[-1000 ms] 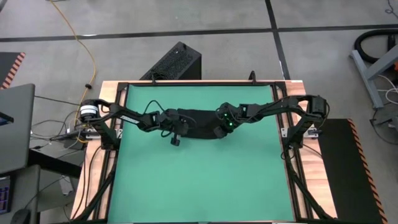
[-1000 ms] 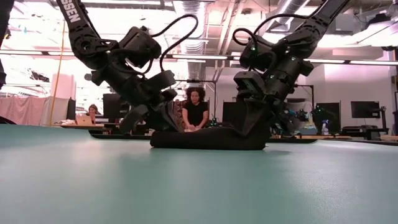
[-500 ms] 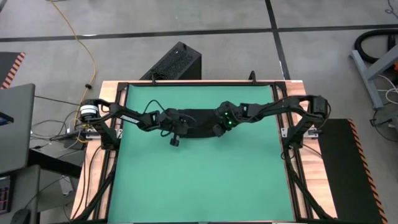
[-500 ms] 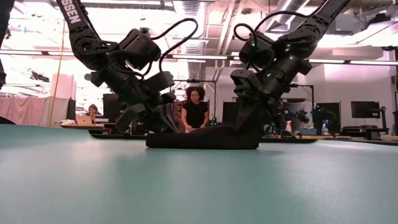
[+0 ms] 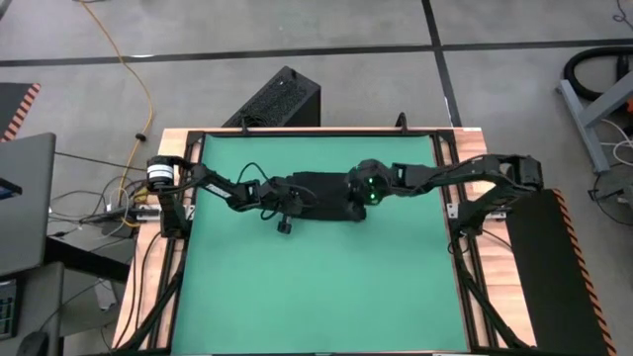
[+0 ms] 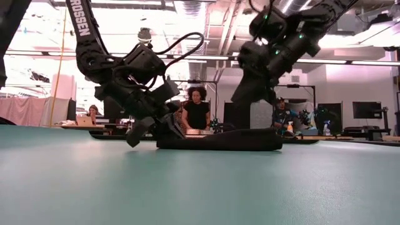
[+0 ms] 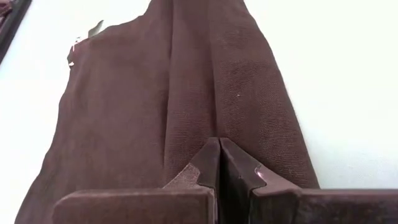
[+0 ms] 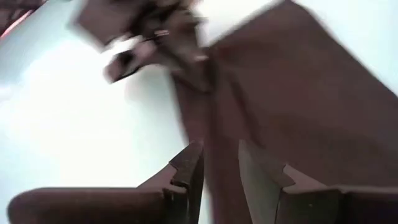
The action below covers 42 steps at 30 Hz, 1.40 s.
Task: Roll towel
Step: Roll the black towel
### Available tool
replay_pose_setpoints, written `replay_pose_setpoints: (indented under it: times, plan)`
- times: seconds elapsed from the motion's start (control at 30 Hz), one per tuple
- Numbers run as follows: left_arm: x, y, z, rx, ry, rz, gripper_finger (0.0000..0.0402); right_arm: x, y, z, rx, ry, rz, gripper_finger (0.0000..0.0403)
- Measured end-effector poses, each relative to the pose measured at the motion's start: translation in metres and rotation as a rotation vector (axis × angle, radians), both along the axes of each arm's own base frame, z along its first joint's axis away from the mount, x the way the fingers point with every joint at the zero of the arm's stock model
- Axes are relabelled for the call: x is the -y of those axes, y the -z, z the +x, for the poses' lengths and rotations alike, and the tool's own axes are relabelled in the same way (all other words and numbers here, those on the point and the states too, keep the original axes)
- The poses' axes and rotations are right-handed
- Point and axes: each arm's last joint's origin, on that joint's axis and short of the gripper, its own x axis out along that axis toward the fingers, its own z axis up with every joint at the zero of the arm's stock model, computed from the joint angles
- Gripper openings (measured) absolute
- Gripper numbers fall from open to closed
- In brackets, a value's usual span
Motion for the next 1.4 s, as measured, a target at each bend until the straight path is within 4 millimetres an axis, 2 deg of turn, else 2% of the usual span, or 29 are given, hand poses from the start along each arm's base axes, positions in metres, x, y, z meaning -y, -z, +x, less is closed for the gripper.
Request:
replay_pose_setpoints:
  times: [0.1,0.23,0.33,0.53,0.7,0.9,1.1,1.23,1.4]
  plan:
    - [-0.001,-0.002,0.0,0.011,-0.026,-0.006,0.0,-0.014,-0.001,0.002,0.024,-0.101,-0.07,0.0106]
    - [-0.001,-0.005,-0.001,0.009,-0.038,-0.008,0.0,-0.028,0.015,0.0,0.028,-0.134,-0.127,0.0078]
    - [-0.001,-0.005,-0.001,0.007,-0.038,-0.004,0.0,-0.028,0.031,-0.008,0.009,-0.118,-0.146,0.0054]
    - [-0.001,-0.005,-0.001,0.009,-0.057,-0.026,0.0,-0.02,0.05,-0.023,0.09,-0.065,-0.174,0.0008]
    - [-0.001,-0.005,-0.001,0.01,-0.067,-0.038,0.0,-0.019,0.064,-0.03,0.131,-0.044,-0.172,0.0017]
    - [-0.001,-0.005,-0.002,0.009,-0.075,-0.049,0.0,-0.024,0.082,-0.024,0.103,-0.071,-0.167,0.0014]
    - [-0.001,-0.004,-0.002,0.0,-0.073,-0.059,0.0,-0.017,0.106,-0.018,0.07,-0.042,-0.149,0.0013]
    - [0.0,-0.004,-0.002,-0.002,-0.067,-0.058,0.0,-0.011,0.114,-0.014,0.079,0.01,-0.102,0.0012]
    - [0.009,-0.013,-0.004,-0.014,-0.056,-0.046,0.0,-0.009,0.122,-0.011,0.057,0.06,-0.039,0.0012]
